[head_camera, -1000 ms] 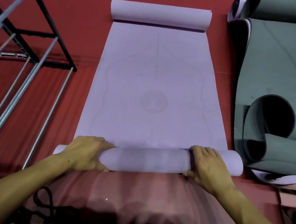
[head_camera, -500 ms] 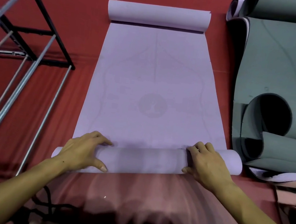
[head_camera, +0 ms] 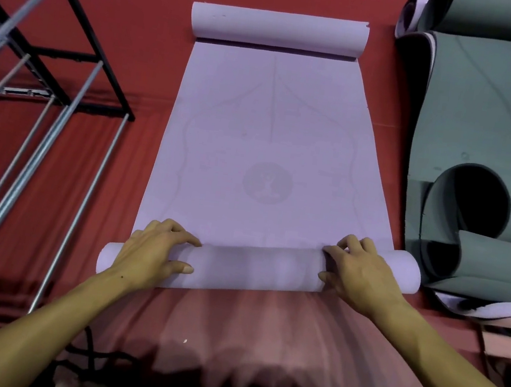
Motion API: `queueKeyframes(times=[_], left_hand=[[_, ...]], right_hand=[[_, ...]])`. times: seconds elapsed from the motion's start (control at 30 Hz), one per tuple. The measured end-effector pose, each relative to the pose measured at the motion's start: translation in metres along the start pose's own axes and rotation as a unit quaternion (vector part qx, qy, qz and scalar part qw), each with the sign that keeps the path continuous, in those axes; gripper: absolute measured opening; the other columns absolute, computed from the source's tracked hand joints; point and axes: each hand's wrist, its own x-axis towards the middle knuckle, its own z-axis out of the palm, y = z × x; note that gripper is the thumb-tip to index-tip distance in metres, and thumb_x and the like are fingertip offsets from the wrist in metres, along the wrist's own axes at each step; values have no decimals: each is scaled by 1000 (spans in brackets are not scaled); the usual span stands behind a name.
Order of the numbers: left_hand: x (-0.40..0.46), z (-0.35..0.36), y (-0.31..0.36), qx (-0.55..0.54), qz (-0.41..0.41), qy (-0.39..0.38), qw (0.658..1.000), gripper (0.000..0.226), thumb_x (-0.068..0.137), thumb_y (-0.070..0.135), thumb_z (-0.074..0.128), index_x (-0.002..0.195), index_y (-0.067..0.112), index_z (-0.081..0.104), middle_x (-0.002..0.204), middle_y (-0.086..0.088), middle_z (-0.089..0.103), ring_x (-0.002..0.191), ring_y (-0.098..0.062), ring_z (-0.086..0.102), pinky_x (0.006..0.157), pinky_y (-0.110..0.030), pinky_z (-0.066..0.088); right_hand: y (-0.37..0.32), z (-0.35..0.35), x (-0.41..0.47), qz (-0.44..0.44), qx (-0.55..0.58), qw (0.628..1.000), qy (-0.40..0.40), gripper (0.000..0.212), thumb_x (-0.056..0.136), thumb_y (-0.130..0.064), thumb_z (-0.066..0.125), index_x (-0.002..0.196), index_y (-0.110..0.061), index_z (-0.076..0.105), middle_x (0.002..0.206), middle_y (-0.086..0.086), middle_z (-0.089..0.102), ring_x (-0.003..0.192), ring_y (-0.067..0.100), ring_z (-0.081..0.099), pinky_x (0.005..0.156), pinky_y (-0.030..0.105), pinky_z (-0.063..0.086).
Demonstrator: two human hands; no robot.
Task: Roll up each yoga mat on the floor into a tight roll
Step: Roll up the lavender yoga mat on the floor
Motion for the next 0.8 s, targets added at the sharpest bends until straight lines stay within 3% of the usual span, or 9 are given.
queueKeyframes(times=[0.07, 0.17, 0.23, 0.37, 0.43, 0.57, 0.7, 0.8], left_hand=[[3, -2, 2, 19, -6, -2, 1000, 49, 88, 55, 75, 135, 54, 59, 124, 24, 50, 117, -12, 48, 90, -38, 40], [0, -1, 5, 27, -2, 6, 1000, 44, 96, 51, 67, 139, 50, 57, 131, 24, 56, 120, -14, 51, 93, -40, 42], [-5, 1, 7, 36, 19, 22, 999, 46, 96, 51, 60, 142, 45, 55, 136, 22, 58, 123, -17, 54, 96, -41, 44], [-18, 10, -2, 88, 75, -8, 993, 85, 79, 70, 67, 154, 37, 43, 148, 17, 51, 131, -16, 52, 105, -39, 44], [-15, 14, -11, 92, 89, -18, 992, 93, 75, 62, 78, 156, 38, 40, 149, 16, 51, 130, -17, 54, 105, -39, 46], [-1, 3, -19, 96, 126, -51, 986, 84, 81, 58, 75, 154, 47, 35, 141, 24, 53, 119, -12, 59, 94, -37, 51], [7, -8, -19, 79, 136, -89, 983, 80, 84, 56, 73, 152, 51, 33, 140, 27, 51, 121, -5, 57, 92, -36, 51], [16, -14, -16, 102, 125, -109, 981, 81, 86, 61, 69, 153, 55, 24, 142, 26, 46, 124, -10, 50, 94, -36, 44]], right_hand=[[1, -4, 0, 2, 16, 1000, 0, 58, 95, -56, 59, 145, -28, 50, 135, -3, 53, 119, 24, 43, 91, 35, 49], [3, -6, 1, -20, 11, 1000, -11, 77, 79, -72, 56, 143, -29, 49, 134, -6, 55, 119, 24, 46, 95, 37, 49], [3, -1, 3, -24, -15, 999, -16, 83, 74, -73, 64, 142, -30, 46, 136, -8, 55, 122, 24, 49, 100, 38, 47], [3, 13, 3, -15, -41, 999, 18, 76, 73, -66, 76, 133, -29, 49, 127, -8, 63, 119, 24, 58, 101, 42, 43], [5, 17, 2, -16, -44, 998, 33, 73, 72, -64, 77, 131, -27, 53, 123, -6, 65, 113, 26, 60, 99, 45, 44], [6, 23, -3, -10, -22, 998, 56, 71, 71, -58, 81, 128, -25, 57, 118, -6, 68, 109, 27, 61, 98, 45, 46], [4, 22, -3, -9, 14, 999, 51, 73, 71, -53, 85, 132, -23, 58, 125, -4, 67, 117, 27, 59, 106, 44, 43], [5, 17, 3, 7, 27, 999, 44, 79, 69, -55, 88, 137, -25, 61, 135, 9, 57, 122, 35, 51, 106, 49, 45]])
